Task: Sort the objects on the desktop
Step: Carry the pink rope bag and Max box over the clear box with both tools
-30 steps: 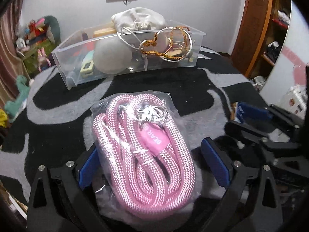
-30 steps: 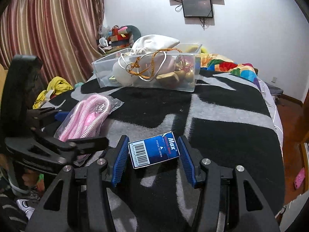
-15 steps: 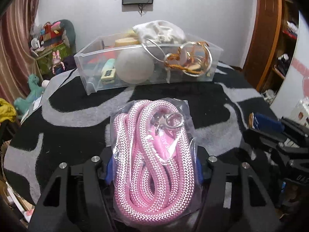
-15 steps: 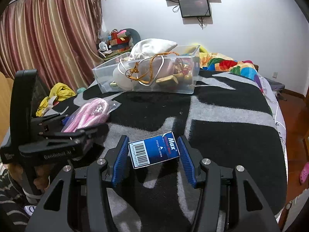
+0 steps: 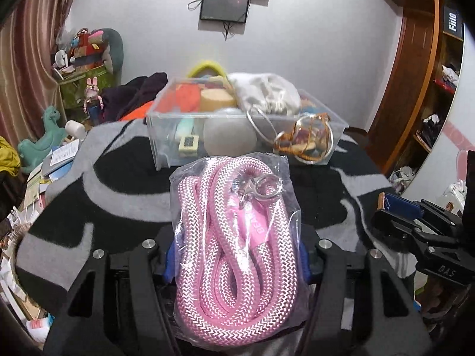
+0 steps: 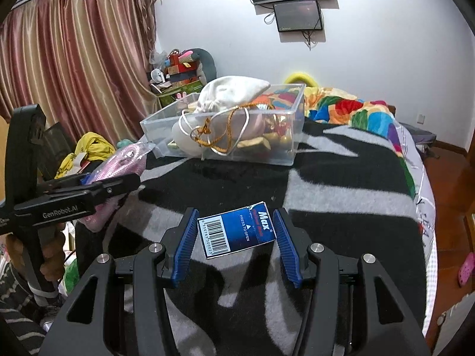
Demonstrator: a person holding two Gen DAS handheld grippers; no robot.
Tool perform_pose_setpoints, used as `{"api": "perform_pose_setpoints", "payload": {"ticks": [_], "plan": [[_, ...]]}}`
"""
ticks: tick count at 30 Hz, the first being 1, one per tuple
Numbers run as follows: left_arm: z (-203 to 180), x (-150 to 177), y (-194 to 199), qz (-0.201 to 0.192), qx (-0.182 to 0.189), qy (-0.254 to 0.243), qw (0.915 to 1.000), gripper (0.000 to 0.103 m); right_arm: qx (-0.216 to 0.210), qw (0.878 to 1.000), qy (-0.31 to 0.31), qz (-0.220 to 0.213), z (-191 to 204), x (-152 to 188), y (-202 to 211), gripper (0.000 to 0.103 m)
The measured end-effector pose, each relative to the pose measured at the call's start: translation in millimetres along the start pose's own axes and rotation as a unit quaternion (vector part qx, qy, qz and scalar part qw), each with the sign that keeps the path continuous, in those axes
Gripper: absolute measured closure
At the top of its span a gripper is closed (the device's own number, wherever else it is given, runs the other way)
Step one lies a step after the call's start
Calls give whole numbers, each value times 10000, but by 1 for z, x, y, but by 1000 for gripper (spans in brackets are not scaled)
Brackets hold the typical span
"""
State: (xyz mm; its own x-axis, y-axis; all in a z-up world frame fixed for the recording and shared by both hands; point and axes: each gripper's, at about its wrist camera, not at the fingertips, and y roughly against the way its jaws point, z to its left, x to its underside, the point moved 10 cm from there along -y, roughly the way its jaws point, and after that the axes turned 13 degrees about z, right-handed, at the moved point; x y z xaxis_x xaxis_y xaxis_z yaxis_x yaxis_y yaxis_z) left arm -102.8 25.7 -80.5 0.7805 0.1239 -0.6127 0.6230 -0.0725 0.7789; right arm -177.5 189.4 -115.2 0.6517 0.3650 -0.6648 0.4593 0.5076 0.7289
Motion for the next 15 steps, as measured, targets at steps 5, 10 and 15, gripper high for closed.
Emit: {"api": "perform_pose_setpoints", "payload": {"ticks": [5, 10, 15], "plan": [[2, -13, 8, -124, 106, 16, 9999, 43, 57, 9998, 124, -115, 4, -14, 7, 55], [8, -28, 18, -226, 213, 67, 9995, 43, 81, 9996, 198, -191, 9, -30, 8, 55], [19, -42, 23, -258, 368, 151, 9989, 43, 157, 9991, 289, -259, 12, -44, 8, 55]]}}
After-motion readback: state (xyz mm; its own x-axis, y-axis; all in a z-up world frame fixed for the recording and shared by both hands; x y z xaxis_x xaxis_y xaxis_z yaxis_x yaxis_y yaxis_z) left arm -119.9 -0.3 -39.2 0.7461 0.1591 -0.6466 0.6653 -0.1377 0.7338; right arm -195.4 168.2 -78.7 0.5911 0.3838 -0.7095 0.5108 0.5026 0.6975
